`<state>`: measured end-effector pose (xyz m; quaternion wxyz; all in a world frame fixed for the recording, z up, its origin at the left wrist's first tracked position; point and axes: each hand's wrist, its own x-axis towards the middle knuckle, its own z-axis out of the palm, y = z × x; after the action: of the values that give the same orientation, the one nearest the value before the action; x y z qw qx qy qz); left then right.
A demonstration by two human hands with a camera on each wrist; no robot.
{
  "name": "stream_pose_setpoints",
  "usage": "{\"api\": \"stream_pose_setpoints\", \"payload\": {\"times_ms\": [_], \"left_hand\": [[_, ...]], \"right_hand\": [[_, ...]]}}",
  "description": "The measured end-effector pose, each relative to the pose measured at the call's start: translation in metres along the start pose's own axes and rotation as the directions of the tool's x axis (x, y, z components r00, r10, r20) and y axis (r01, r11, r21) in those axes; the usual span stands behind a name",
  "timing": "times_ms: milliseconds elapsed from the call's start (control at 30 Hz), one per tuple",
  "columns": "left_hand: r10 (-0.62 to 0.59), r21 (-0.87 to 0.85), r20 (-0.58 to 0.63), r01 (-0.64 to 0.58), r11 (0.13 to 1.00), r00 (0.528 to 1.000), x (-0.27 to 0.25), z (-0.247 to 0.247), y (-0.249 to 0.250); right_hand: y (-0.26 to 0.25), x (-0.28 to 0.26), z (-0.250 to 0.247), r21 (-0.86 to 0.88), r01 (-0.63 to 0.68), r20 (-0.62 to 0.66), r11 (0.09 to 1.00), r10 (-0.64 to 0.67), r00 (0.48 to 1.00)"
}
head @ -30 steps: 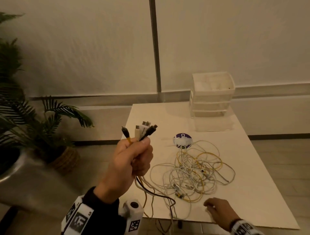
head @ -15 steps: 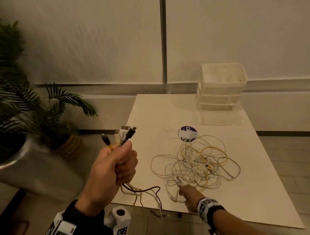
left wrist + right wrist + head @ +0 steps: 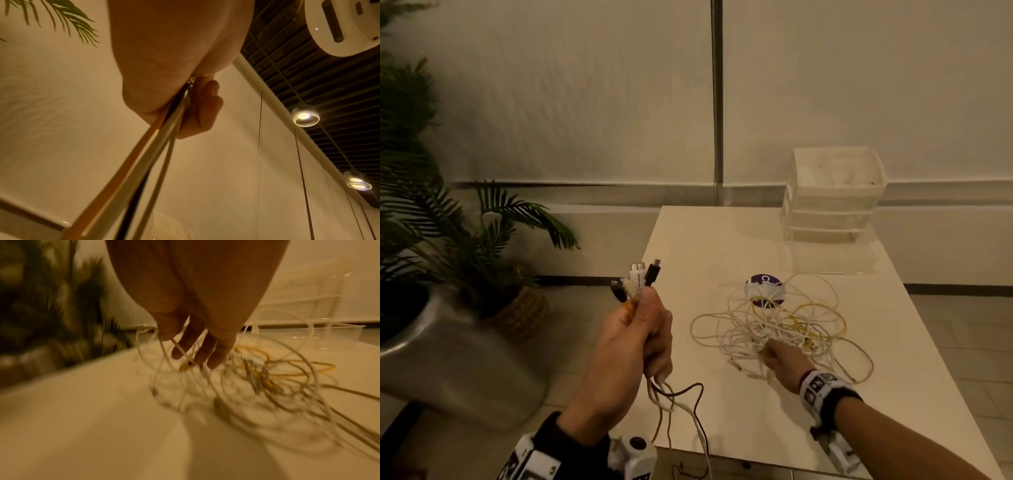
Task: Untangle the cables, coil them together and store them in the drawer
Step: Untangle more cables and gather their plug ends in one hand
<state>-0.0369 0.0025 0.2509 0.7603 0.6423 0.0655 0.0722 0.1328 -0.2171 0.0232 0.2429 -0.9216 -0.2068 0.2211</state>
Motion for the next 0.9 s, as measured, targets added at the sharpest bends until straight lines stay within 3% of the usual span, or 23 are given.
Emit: {"api": "stream_pose_setpoints", "payload": {"times_ms": [133, 300, 333, 400, 467, 533, 600, 767, 900], "left_hand": [[0.001, 0.007, 0.033, -0.001, 1.000, 0.999, 0.013, 0.012, -0.004], [0.058, -0.007, 0.075, -0.058, 0.998, 0.995, 0.037, 0.035, -0.001], [0.066, -0.020, 0.070, -0.064, 0.998, 0.995, 0.042, 0.039, 0.000], [0.069, -0.044, 0.048, -0.067, 0.997, 0.996, 0.053, 0.048, 0.000], [0.069, -0.066, 0.019, -0.067, 0.996, 0.997, 0.064, 0.057, 0.000], [0.071, -0.077, -0.009, -0.072, 0.994, 0.997, 0.073, 0.066, 0.000], [0.077, -0.067, -0.015, -0.077, 0.995, 0.997, 0.078, 0.074, -0.003], [0.114, -0.047, 0.020, -0.113, 0.993, 0.993, 0.079, 0.087, -0.005], [0.142, -0.005, -0.027, -0.142, 0.990, 0.989, 0.080, 0.096, -0.009]], "right_hand": [[-0.030, -0.010, -0.063, 0.323, 0.039, -0.147, 0.945, 0.009, 0.989], [-0.072, -0.020, -0.122, 0.534, 0.126, -0.354, 0.836, 0.086, 0.931], [-0.083, -0.024, -0.129, 0.630, 0.160, -0.359, 0.760, 0.103, 0.927], [-0.106, -0.039, -0.140, 0.824, 0.237, -0.328, 0.515, 0.093, 0.940], [-0.127, -0.059, -0.145, 0.913, 0.285, -0.311, 0.293, 0.044, 0.949], [-0.144, -0.077, -0.143, 0.930, 0.323, -0.324, 0.174, -0.025, 0.946], [-0.159, -0.091, -0.139, 0.902, 0.387, -0.382, 0.190, -0.062, 0.922], [-0.180, -0.110, -0.132, 0.763, 0.531, -0.562, 0.369, -0.029, 0.827], [-0.182, -0.108, -0.131, 0.771, 0.523, -0.583, 0.364, 0.072, 0.809]]}}
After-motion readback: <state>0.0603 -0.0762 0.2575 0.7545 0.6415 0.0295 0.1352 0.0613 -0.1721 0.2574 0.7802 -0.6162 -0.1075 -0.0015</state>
